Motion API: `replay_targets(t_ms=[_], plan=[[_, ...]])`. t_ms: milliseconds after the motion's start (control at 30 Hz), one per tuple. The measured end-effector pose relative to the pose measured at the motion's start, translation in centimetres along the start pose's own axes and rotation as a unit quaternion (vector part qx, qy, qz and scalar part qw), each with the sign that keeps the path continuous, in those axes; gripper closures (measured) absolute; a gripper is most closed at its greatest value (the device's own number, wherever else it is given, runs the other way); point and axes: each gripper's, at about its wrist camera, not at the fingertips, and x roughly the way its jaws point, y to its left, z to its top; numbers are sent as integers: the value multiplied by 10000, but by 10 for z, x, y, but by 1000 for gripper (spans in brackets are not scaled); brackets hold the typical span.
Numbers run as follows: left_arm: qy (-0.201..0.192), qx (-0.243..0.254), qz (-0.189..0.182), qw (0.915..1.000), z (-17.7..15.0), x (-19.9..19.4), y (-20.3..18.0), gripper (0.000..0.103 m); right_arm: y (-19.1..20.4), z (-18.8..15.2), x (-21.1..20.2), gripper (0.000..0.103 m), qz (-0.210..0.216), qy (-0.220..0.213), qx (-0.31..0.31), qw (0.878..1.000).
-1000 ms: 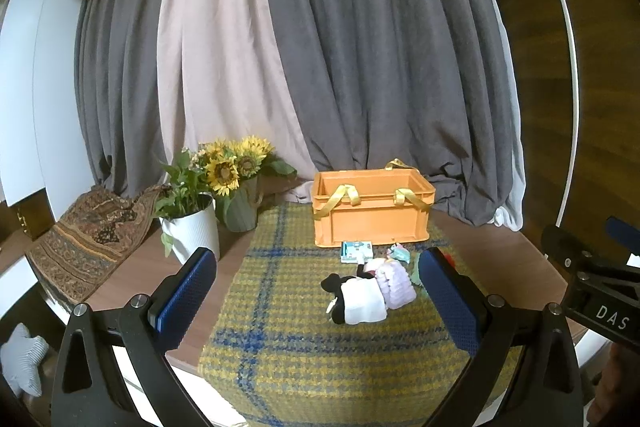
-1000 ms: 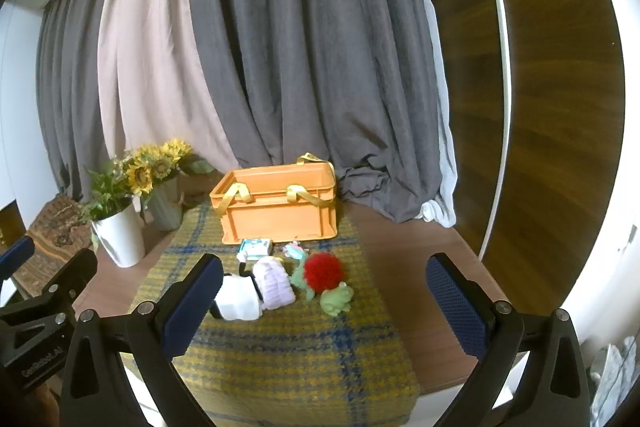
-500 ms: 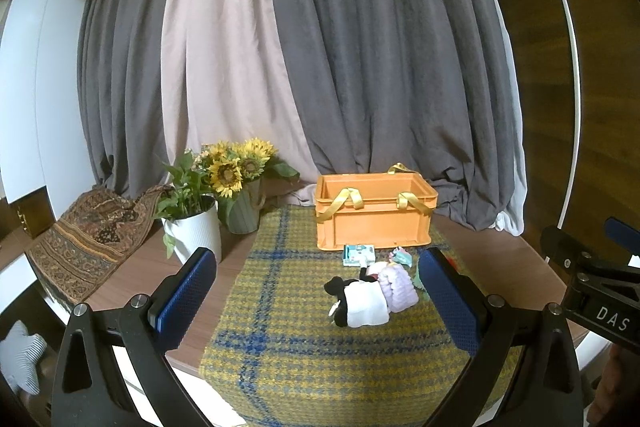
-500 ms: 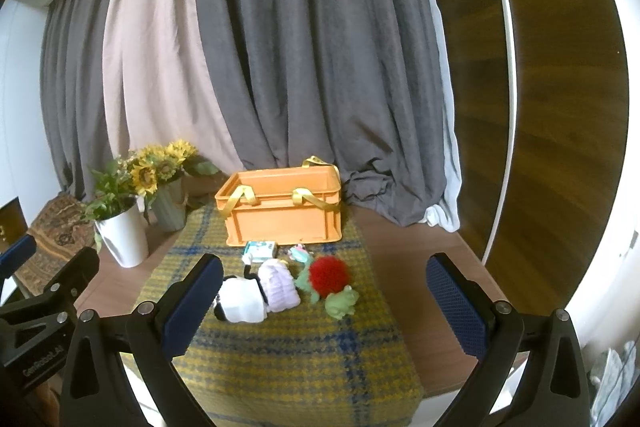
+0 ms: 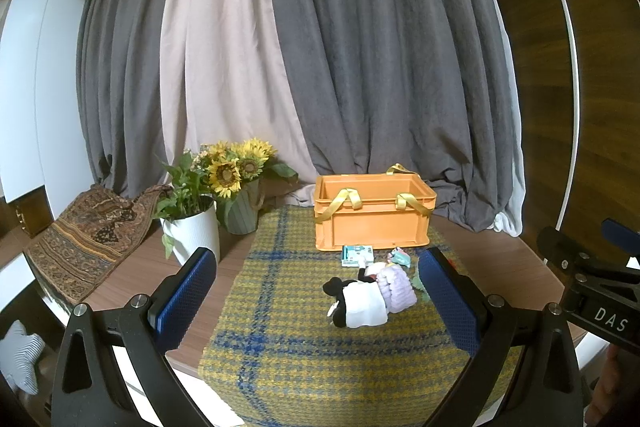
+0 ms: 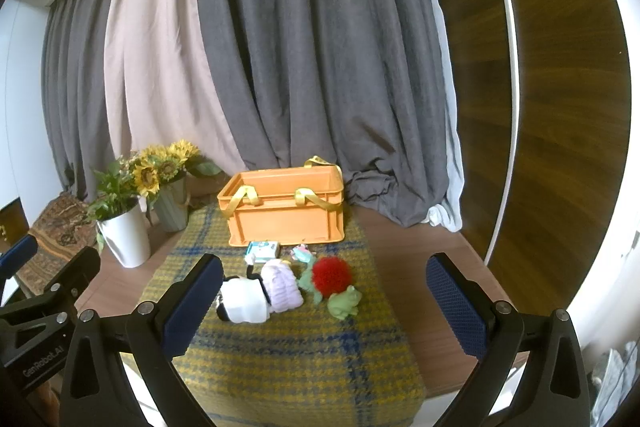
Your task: Organize soft objects
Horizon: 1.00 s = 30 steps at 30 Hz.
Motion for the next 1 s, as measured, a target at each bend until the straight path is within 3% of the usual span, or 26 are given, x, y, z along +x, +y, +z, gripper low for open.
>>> replay_targets(t_ms=[1000], plan=[[14,11,-19,10000,-6,4,-4,0,1,-3,5,0,25,29,7,10000]])
